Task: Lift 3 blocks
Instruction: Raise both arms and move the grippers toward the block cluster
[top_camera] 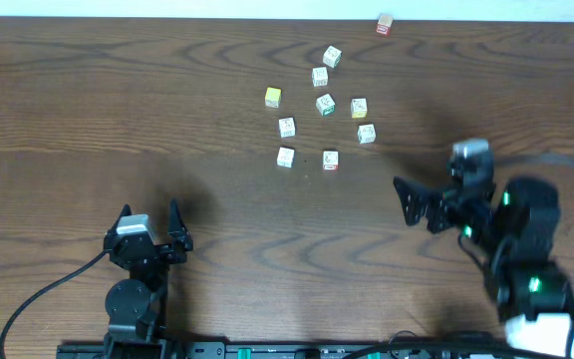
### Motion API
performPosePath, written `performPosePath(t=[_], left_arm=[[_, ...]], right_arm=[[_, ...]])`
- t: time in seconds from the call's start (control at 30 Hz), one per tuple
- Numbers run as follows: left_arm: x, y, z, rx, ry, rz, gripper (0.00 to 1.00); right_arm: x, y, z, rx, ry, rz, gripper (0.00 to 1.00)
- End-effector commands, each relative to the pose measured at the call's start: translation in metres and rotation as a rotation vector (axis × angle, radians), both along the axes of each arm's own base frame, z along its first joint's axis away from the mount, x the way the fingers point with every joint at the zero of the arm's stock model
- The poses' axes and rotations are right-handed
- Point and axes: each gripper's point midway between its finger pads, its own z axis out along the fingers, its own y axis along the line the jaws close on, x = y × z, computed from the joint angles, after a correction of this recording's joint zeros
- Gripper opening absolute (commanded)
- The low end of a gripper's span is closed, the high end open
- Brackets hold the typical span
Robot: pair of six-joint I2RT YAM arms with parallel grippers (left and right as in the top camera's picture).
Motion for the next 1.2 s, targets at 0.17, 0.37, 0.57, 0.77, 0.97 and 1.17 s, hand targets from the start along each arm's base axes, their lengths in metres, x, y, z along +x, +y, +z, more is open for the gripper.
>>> performPosePath(t=[0.17,0.37,0.57,0.77,0.97,1.17], left_arm=[[-0.001,0.006,-0.017,0.001,0.046,0.032,0.8],[0.001,0.005,-0.006,-0.007,0.0,0.028,0.8],[0.0,-0.032,0.006,-0.04,-0.014,-0.187,0.8],[0.004,-0.031,0.012,-0.098,0.097,-0.167,0.8],[0.044,-0.044,0.027,-0.111,0.319,-0.208,0.8],[0.095,-0.073,0.008,-0.175,0.695,-0.323,0.8]], right_arm=[[0.029,0.032,0.04,-0.083,0.195,0.148,0.99],[0.032,0.047,0.023,-0.074,0.274,0.19,0.99],[0.038,0.053,0.017,-0.074,0.272,0.229,0.99],[0.056,0.036,0.003,-0.084,0.328,0.072,0.99],[0.076,0.039,-0.006,-0.092,0.356,0.068,0.99],[0.108,0.037,-0.019,-0.132,0.425,0.044,0.99]])
